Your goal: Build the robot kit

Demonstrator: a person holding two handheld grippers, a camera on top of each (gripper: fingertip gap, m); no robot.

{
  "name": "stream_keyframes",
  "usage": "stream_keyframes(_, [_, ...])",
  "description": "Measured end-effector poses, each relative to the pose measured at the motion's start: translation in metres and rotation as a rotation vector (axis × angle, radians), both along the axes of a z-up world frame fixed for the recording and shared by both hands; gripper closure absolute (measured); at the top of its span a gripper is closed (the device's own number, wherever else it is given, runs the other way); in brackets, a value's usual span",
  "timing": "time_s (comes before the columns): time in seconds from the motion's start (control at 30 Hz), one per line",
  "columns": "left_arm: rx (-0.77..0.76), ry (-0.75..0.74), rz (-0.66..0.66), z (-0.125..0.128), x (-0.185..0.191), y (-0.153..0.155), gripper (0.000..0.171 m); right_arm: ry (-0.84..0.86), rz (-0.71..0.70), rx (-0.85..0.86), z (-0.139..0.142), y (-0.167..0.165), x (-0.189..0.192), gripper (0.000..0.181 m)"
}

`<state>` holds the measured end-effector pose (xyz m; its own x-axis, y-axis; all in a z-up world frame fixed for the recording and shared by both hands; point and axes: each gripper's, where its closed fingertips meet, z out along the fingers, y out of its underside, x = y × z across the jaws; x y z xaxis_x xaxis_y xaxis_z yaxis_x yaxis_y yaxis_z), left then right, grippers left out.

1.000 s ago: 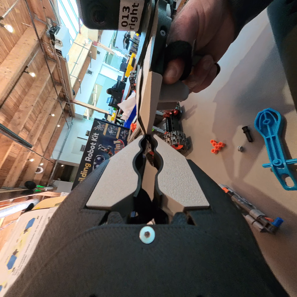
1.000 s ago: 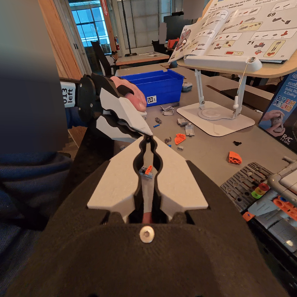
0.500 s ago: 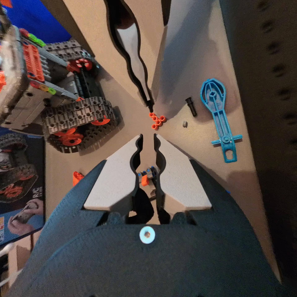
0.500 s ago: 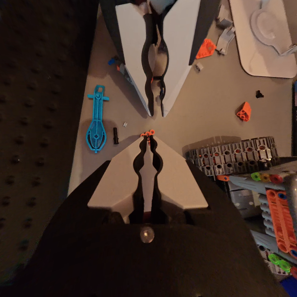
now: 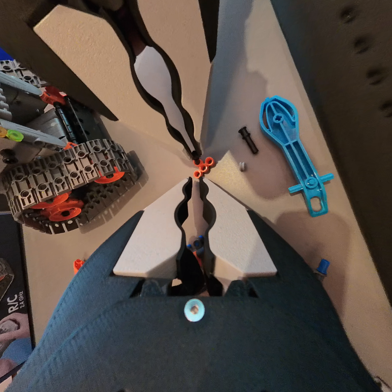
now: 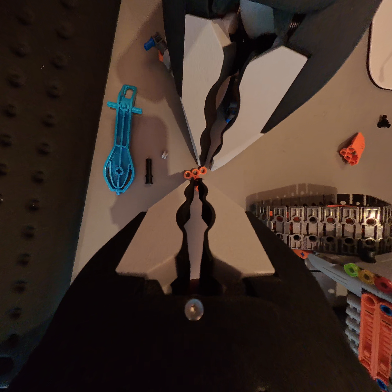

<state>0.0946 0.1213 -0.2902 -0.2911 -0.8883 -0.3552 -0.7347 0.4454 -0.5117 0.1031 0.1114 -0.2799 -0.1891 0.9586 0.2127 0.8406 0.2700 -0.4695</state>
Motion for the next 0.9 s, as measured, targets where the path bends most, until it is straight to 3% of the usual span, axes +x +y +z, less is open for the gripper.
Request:
stream_keyframes(0.53, [-0.037, -0.021, -0.035, -0.0051, 0.0026, -0.0031, 0.171, -0.179, 0.051, -0.125, -0.0021, -0.0057, 0.0026, 0.181])
stream_keyframes(0.9, [-0.066, -0.069, -0.037, -0.0054, 0.0044, -0.0052, 0.171, -0.174, 0.042, -0.197, -0.0077, -0.0080, -0.0021, 0.181])
